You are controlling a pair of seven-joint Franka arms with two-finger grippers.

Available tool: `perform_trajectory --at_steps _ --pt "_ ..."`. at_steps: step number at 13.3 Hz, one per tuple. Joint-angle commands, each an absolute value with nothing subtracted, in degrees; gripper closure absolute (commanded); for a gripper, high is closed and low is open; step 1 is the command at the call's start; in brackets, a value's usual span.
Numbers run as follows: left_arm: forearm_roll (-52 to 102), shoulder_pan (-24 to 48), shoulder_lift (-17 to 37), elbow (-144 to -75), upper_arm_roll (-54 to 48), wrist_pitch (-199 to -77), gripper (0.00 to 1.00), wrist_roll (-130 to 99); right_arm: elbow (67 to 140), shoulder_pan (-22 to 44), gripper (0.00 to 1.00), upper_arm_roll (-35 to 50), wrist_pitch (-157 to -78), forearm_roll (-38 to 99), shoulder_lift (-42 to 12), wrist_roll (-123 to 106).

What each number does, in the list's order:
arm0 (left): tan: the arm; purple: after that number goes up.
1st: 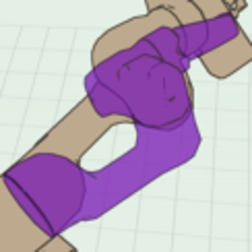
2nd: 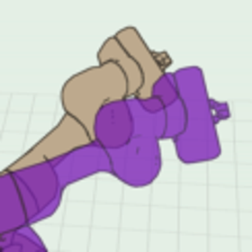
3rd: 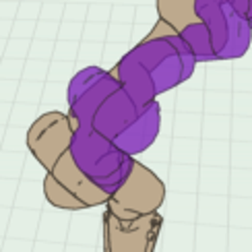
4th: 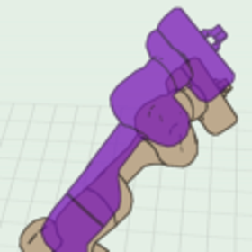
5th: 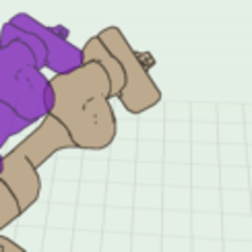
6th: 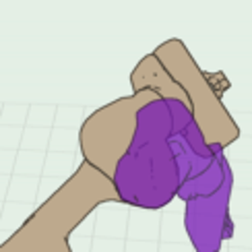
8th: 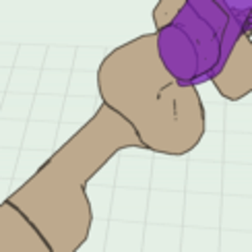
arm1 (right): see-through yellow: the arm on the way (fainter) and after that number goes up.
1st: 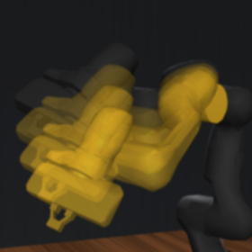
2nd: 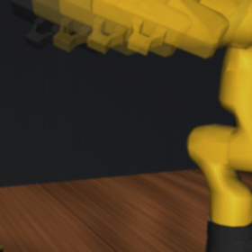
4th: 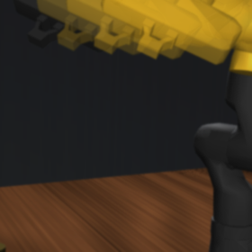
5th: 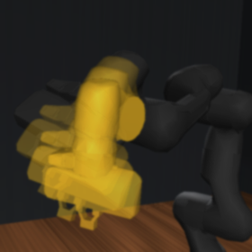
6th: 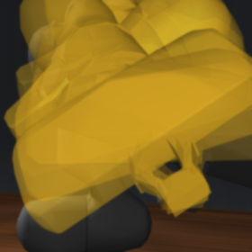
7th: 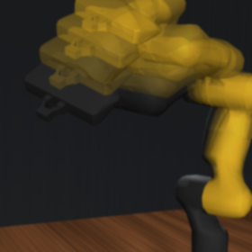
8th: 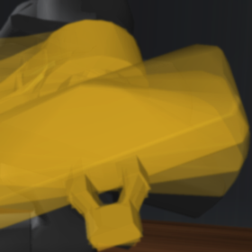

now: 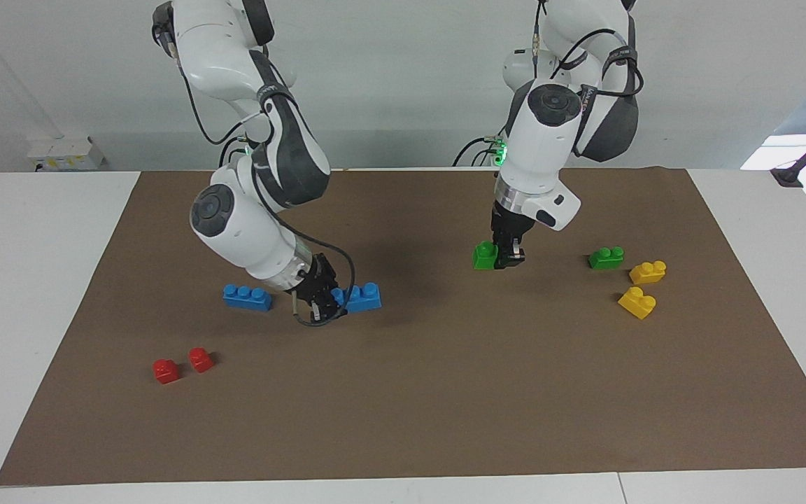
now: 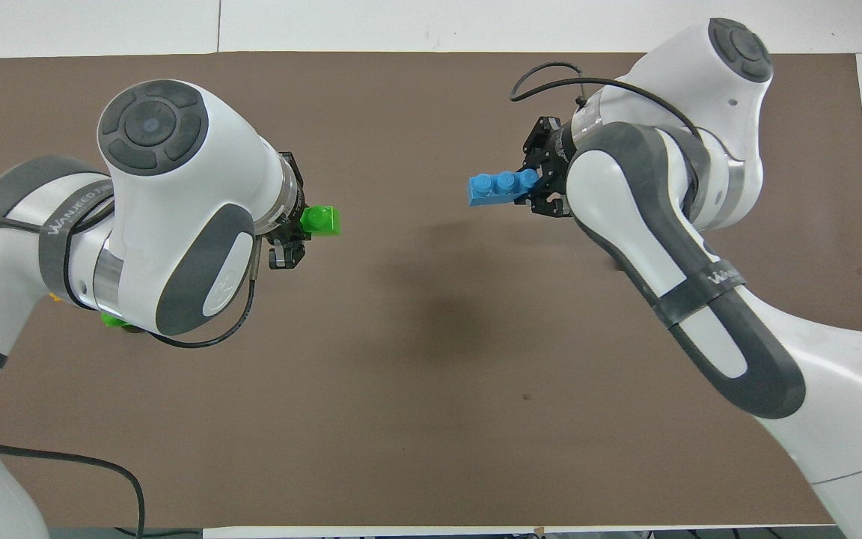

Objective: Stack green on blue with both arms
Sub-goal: 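Lift the blue brick with the right gripper and carry it toward the table center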

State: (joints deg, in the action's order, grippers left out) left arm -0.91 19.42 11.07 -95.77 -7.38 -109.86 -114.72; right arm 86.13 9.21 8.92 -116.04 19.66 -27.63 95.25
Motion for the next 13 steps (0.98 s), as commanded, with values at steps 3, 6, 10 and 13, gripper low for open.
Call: perform_trajectory --at_steps 3,6,10,13 --pt "-1.76 19.69 10.63 -94.57 -7.03 -107.58 1.0 -115.05 99.83 13.26 1.0 8.96 -128.22 19.95 -23.64 94.86" --pt "-1.76 19.95 10.63 -94.57 -7.03 -108.19 1.0 -115.14 103.17 13.53 1.0 9.05 -131.2 20.83 -23.64 92.55" --pt "-1.85 21.0 10.81 -94.75 -7.21 -110.38 1.0 -115.66 105.2 15.72 1.0 9.05 -138.75 26.27 -24.69 97.35" --pt "-1.67 24.33 12.12 -94.66 -7.12 -111.18 1.0 -117.32 107.22 17.05 1.0 9.05 -142.81 26.28 -25.49 97.82"
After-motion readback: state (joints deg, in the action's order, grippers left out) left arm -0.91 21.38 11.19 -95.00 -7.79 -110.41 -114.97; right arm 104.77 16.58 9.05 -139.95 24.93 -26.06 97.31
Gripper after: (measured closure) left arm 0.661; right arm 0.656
